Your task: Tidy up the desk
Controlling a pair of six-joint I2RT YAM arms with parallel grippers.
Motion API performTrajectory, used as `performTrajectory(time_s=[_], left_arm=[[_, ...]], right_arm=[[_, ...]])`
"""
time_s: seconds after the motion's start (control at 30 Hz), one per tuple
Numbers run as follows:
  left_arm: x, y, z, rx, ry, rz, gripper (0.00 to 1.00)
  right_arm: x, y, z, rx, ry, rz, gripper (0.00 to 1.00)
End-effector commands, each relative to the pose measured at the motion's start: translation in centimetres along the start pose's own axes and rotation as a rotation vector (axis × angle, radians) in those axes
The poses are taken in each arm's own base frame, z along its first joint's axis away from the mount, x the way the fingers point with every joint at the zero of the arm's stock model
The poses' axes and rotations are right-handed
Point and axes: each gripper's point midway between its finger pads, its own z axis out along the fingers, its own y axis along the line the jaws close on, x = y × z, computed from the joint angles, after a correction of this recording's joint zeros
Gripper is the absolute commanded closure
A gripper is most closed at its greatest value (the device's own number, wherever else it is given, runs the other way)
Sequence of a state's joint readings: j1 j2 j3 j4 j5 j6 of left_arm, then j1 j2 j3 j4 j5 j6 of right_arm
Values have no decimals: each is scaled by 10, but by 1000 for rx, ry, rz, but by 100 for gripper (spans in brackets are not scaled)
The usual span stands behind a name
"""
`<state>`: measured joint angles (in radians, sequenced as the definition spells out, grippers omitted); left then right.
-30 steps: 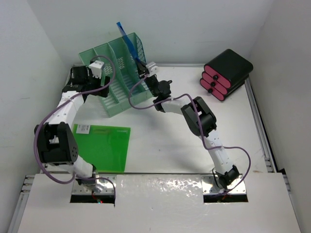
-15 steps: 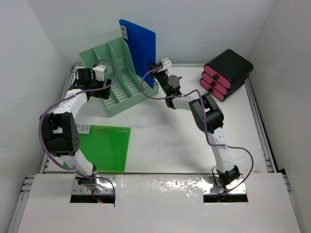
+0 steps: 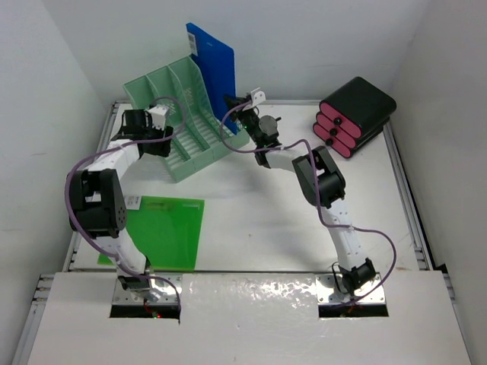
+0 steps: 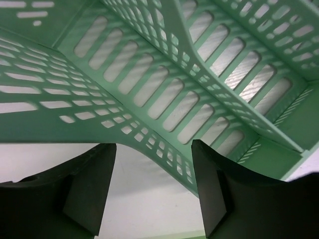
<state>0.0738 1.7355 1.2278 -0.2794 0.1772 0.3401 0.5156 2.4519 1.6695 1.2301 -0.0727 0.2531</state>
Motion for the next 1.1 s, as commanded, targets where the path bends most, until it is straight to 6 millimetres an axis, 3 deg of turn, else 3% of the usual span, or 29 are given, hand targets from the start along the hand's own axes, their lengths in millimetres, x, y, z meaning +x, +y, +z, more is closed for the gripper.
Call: performTrajectory(time_s=[0.0, 0.13, 0.3, 0.53, 0.73, 0.83, 0.87, 0.93, 0.97, 1.03, 1.07], left_arm=[[-11, 7, 4, -10, -42, 29, 45], [-9, 6, 8, -2, -35, 48, 51], [-2, 8, 16, -3, -18, 64, 60], [6, 10, 23, -7, 10, 85, 79], [10, 11, 21, -16, 22, 97, 80], [6, 11, 17, -17, 14, 91, 77], [4, 9, 16, -3, 8, 87, 76], [1, 4, 12, 20, 3, 82, 72], [-5, 1, 9, 42, -13, 77, 70], [-11, -4, 1, 65, -20, 74, 65], [-15, -8, -2, 81, -30, 73, 63]], right_arm=[[-73, 12, 20, -24, -272, 31, 100], [-45, 18, 16, -46, -251, 27, 100], [0, 7, 5, -10, -189, -33, 100], [33, 5, 1, -17, -101, -102, 100], [57, -6, -19, 25, -28, -130, 100], [51, -9, -29, 42, -26, -135, 100], [39, -7, -26, 36, -37, -139, 99], [36, -6, -30, 31, -13, -144, 92], [19, -3, -26, 27, -29, -146, 83], [12, -2, -31, 27, -3, -152, 70], [5, -2, -32, 25, -2, -151, 53]])
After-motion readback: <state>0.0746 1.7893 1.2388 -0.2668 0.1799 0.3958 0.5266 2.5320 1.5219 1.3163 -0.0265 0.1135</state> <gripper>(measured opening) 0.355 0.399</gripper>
